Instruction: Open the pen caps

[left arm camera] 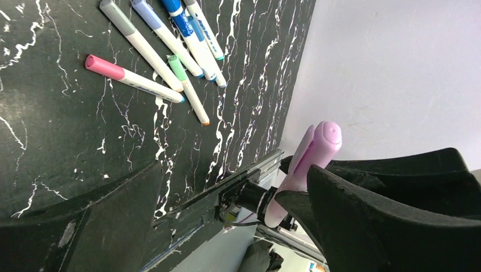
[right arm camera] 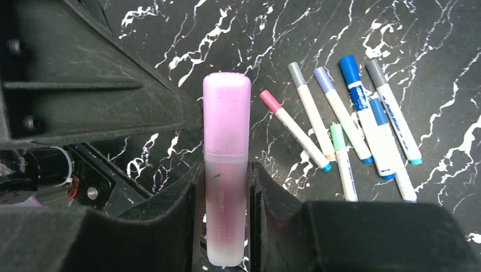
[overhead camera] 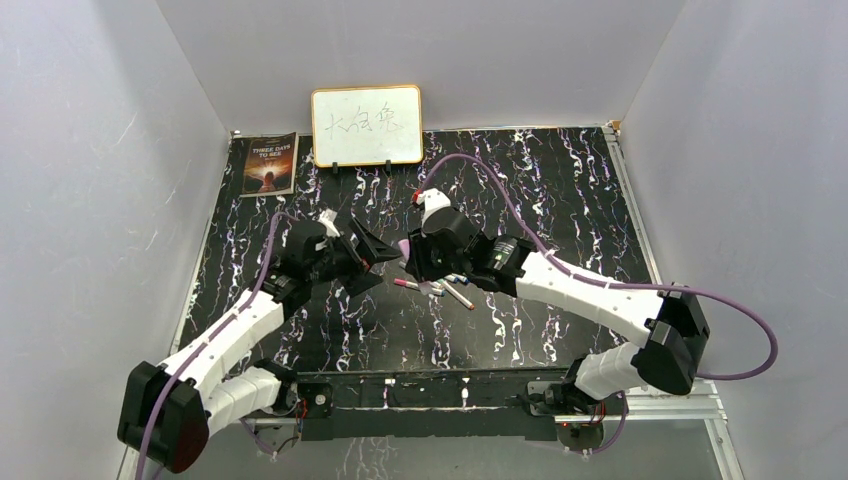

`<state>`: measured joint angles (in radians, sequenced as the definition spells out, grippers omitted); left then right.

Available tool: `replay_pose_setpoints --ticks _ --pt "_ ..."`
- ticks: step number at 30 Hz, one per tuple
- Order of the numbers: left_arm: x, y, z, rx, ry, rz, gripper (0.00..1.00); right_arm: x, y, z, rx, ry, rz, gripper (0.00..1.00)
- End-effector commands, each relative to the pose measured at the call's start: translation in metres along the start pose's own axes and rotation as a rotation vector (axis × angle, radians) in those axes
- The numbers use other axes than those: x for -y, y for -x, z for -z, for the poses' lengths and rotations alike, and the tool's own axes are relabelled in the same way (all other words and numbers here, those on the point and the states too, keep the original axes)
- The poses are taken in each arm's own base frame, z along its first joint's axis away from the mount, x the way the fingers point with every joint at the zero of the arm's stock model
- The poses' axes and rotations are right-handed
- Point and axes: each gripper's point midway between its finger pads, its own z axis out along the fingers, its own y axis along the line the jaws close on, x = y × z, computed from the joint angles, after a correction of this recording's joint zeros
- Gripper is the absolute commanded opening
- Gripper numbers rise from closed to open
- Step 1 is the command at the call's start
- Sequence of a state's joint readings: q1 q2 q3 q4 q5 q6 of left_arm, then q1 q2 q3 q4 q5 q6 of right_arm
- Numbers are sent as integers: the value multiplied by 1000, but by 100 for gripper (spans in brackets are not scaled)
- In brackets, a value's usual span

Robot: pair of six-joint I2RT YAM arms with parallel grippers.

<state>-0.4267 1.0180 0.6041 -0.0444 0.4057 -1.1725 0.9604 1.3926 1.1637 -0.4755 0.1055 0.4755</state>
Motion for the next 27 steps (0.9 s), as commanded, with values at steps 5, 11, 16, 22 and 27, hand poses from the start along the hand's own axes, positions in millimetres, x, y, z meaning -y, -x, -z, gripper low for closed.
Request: replay_pose_setpoints --ticks 5,11,16,22,27 --pt "16 -6 -15 35 -25 -50 98 -27 3 7 42 74 -4 3" --pt "20 -5 -9 75 -31 -61 98 -23 -11 8 16 57 -11 2" --pt "18 -5 -4 94 -35 -69 96 -24 -18 11 -1 78 -17 2" --pt "15 -18 -13 59 -27 -73 88 -30 -22 12 -8 121 -24 2" --pt "15 -28 -20 43 -11 -94 82 -36 -21 10 -11 146 -30 2"
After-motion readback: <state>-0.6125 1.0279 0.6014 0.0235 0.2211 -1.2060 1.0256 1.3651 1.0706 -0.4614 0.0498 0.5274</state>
